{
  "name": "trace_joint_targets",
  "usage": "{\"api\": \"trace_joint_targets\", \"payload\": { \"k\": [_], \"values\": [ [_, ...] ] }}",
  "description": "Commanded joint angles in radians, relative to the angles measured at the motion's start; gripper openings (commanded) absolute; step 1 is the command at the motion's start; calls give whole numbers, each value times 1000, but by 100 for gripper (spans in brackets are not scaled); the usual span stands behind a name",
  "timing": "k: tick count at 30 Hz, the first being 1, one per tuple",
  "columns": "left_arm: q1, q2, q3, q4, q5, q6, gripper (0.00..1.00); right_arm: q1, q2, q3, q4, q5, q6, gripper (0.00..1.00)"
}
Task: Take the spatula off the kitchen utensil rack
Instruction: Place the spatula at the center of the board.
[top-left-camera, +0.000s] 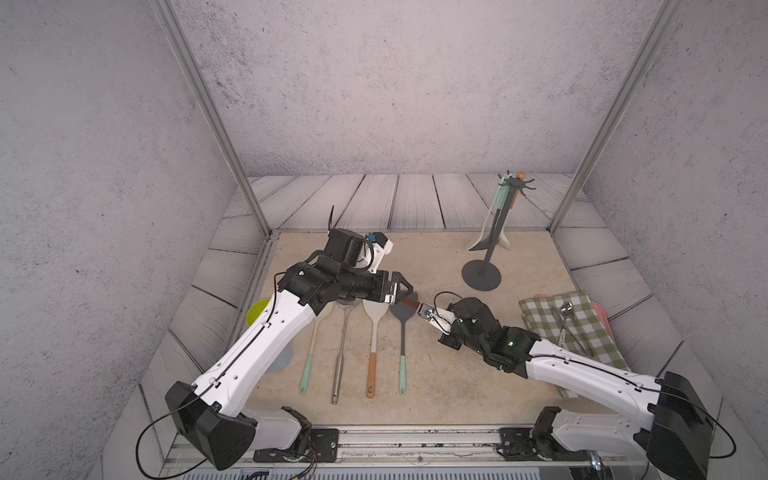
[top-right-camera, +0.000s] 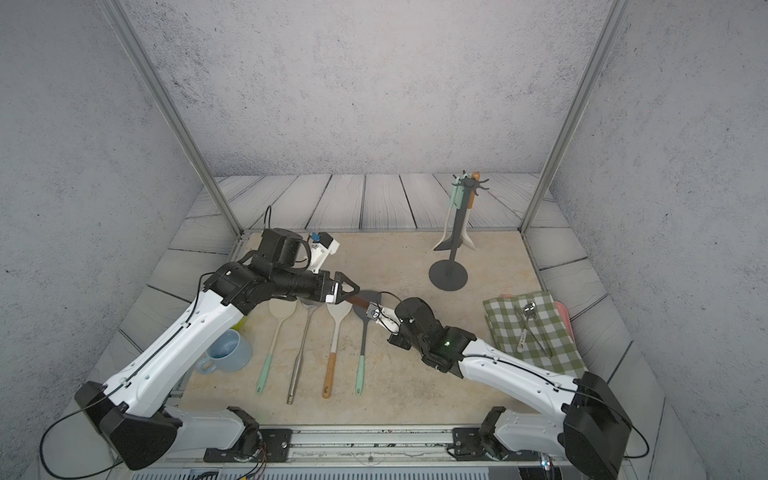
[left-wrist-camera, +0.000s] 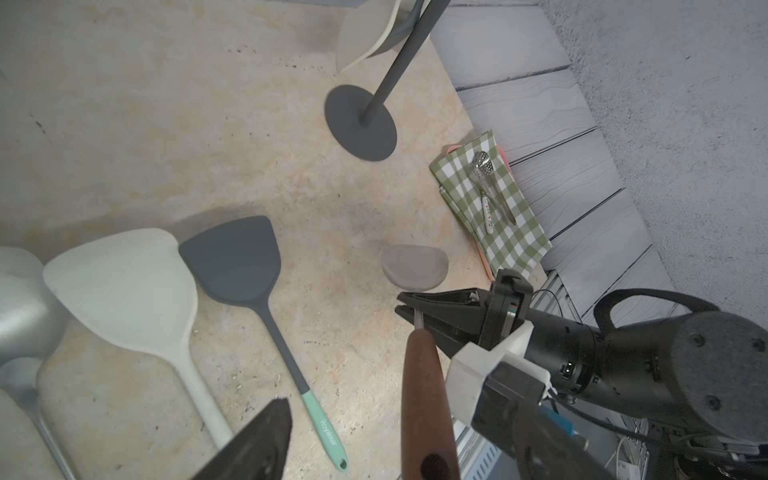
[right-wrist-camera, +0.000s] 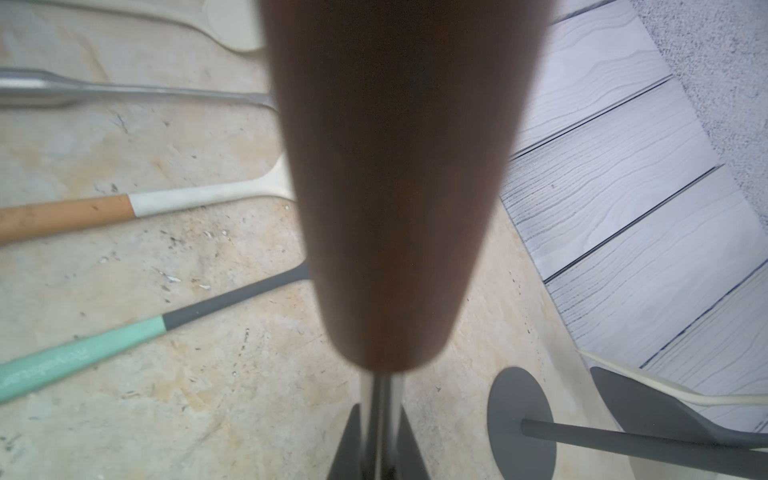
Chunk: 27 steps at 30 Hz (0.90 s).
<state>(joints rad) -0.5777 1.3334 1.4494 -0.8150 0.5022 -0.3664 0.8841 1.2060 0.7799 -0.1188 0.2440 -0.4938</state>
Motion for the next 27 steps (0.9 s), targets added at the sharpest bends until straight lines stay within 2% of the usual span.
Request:
{"api": "trace_joint_targets", "payload": {
  "k": [1,3,7,12,27],
  "values": [
    [6,0,28,-154,-3,92,84,10,39,45,26,80,-99,0],
    [6,18,29,-196,-16,125,83,13,75,59,29,104,-129,0],
    [6,56,31,-232,-74,145,72,24,110,84,24,107,-175,0],
    [5,87,53,-242,-86,161,60,23,86,63,57,73,-201,0],
    [-19,165,56,-224,4,172,29,24,89,79,82,59,-243,0]
  ]
}}
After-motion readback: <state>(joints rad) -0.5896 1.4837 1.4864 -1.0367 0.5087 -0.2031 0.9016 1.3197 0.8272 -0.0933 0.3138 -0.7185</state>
